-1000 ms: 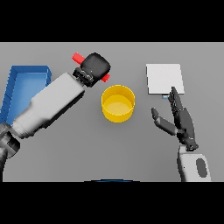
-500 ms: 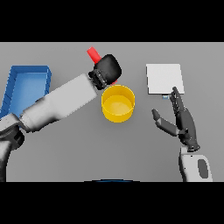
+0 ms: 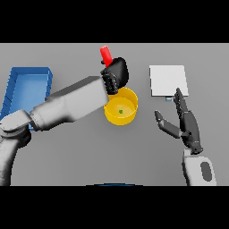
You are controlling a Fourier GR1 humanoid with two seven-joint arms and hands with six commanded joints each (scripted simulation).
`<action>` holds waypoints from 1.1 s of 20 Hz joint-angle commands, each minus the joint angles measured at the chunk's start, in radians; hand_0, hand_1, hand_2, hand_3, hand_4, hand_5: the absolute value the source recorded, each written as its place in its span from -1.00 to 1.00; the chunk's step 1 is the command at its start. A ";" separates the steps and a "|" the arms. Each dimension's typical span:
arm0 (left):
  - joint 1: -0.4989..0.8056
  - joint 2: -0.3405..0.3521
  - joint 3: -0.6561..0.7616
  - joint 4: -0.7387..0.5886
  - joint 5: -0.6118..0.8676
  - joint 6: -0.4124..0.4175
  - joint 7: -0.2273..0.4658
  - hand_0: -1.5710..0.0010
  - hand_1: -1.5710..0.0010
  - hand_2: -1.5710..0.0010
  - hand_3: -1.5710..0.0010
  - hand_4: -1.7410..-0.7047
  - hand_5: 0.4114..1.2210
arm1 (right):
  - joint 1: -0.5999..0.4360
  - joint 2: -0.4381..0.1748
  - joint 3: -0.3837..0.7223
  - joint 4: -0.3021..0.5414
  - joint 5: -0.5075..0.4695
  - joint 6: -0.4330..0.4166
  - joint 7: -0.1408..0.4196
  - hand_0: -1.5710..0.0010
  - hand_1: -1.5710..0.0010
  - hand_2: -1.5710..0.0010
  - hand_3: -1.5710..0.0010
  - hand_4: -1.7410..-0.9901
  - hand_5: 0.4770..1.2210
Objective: Pick up the red beaker and tilt it to pour out 1 green nut into yellow bowl. Pick up the yellow bowl and place it on the metallic measuring scale.
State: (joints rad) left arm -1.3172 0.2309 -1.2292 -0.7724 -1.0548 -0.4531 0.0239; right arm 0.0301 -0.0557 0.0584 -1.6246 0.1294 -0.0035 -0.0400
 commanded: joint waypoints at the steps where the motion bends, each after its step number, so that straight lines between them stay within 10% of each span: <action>1: -0.007 0.000 -0.013 0.004 -0.005 -0.004 0.000 -1.00 -1.00 -1.00 -0.99 -1.00 1.00 | -0.001 0.000 0.003 0.001 0.007 -0.003 0.002 1.00 1.00 1.00 1.00 0.24 -0.68; 12: -0.152 0.019 -0.043 0.061 0.024 0.046 0.006 -1.00 -1.00 -1.00 -1.00 -0.99 0.88 | -0.017 0.004 0.000 0.015 0.005 -0.005 0.005 1.00 1.00 1.00 1.00 0.39 -0.68; 14: -0.195 0.050 -0.017 0.079 0.042 0.098 0.002 -1.00 -0.62 -0.59 -1.00 -0.81 0.92 | -0.008 -0.007 -0.005 0.012 -0.004 0.007 -0.019 1.00 1.00 1.00 1.00 0.38 -0.65; 16: -0.271 0.070 0.012 0.144 0.057 0.140 -0.001 -1.00 -0.75 -0.74 -0.54 -0.88 0.95 | -0.018 -0.008 -0.014 0.020 -0.026 0.019 -0.020 1.00 1.00 1.00 1.00 0.36 -0.61; 22: -0.419 0.162 0.200 0.352 0.230 0.163 0.025 -1.00 -0.94 -0.93 -0.88 -0.69 0.99 | -0.026 -0.008 0.002 0.012 -0.017 0.024 -0.014 1.00 1.00 1.00 1.00 0.23 -0.55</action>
State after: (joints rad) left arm -1.7366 0.3955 -1.0298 -0.4195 -0.8227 -0.2917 0.0536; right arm 0.0038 -0.0636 0.0600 -1.6129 0.1128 0.0205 -0.0536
